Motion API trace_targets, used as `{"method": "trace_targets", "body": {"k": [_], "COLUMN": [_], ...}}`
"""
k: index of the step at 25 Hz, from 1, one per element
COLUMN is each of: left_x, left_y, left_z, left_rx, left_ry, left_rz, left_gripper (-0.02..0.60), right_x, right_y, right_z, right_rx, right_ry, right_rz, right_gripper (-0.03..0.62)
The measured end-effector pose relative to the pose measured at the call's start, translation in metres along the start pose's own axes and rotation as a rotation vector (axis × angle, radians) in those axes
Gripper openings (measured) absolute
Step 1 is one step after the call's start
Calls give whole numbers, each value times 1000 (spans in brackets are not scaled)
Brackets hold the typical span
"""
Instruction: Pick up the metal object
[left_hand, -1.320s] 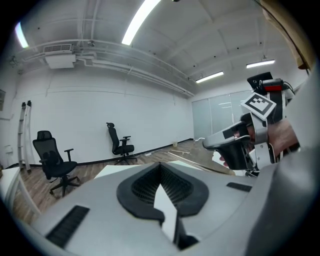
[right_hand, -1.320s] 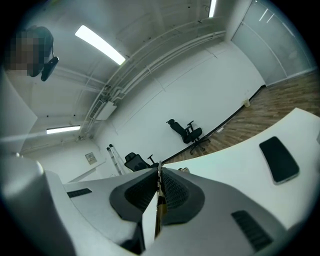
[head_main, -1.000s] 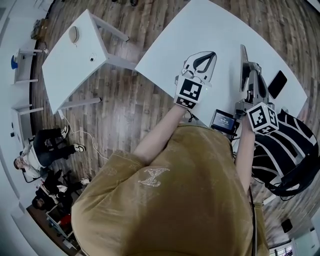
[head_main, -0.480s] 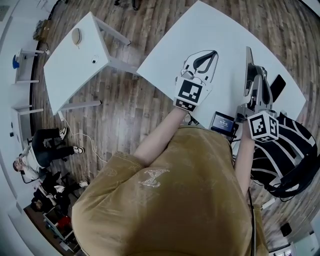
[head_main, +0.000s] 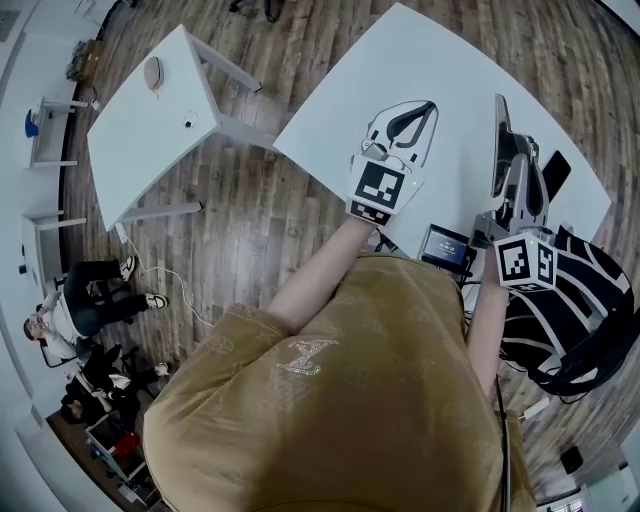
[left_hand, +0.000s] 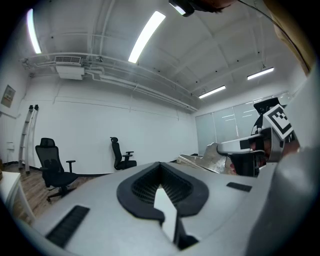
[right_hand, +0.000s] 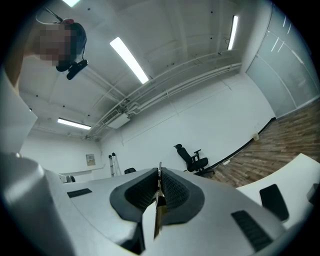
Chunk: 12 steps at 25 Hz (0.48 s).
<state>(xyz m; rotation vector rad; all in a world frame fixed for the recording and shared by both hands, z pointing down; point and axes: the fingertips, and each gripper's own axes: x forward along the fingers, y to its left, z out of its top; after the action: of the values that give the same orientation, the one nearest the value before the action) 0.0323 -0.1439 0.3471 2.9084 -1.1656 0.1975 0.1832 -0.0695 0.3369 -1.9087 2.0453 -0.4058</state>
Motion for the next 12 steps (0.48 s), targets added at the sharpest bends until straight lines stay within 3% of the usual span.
{"method": "trace_targets", "body": {"k": [12], "left_x": [-2], "left_y": [0], "left_z": [-1], "left_rx": [-3], "left_ry": [-2], "left_rz": [0], "left_gripper": [6], "right_x": [-5], "right_y": [4], "right_z": [5], "right_rx": [-39], "right_ry": [-14], "right_rz": [-2], "right_gripper": [28]}}
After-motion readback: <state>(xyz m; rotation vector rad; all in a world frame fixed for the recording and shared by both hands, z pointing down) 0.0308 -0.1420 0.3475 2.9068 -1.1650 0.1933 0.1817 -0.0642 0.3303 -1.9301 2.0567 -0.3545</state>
